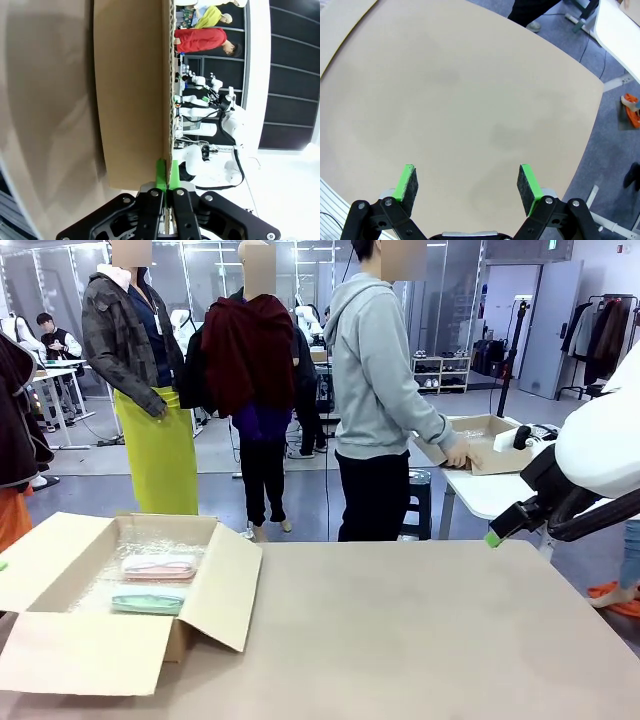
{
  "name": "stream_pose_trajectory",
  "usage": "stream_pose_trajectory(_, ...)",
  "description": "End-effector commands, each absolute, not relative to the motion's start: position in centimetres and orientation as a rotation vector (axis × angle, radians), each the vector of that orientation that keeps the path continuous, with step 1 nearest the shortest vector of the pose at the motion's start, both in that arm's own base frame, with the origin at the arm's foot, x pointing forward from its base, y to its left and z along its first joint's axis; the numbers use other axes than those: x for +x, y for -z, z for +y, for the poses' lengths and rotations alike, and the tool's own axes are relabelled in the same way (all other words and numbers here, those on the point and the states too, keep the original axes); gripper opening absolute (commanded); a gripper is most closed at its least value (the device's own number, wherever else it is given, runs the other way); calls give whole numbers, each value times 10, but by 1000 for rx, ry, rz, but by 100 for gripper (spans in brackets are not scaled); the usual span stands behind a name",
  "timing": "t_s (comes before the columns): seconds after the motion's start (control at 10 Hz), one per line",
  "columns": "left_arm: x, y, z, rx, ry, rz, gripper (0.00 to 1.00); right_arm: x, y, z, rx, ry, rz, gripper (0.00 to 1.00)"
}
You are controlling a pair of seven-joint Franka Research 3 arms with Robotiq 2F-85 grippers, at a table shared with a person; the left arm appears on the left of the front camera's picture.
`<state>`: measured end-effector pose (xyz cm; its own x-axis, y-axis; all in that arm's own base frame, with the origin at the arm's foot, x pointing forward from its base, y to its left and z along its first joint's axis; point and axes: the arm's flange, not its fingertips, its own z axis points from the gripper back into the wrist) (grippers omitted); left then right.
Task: Pack the glasses set securely to prepare it for shipping.
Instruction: Position the Package Box on the left side of the table.
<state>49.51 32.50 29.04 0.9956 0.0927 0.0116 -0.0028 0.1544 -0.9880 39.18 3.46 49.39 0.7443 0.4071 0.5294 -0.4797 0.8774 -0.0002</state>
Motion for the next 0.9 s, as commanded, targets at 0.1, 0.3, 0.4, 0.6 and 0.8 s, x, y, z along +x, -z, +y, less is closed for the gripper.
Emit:
stream_pose_trajectory(0.1,493,-293,353,-1403,-68,-49,2,389,-496,38,137,-467,-538,100)
stream_pose_trajectory(0.3,493,-293,349,-1420,-68,-37,2,389,-496,38,137,-467,-538,100)
stream_pose_trajectory(0.4,491,-288,351,-1383,-82,-82,2,389,-496,38,137,-467,-538,100)
stream_pose_trajectory(0.6,491,-288,351,-1383,-82,-82,2,389,-496,38,137,-467,-538,100)
stream_pose_trajectory(0.8,491,-288,351,-1383,-82,-82,2,389,-496,38,137,-467,-538,100)
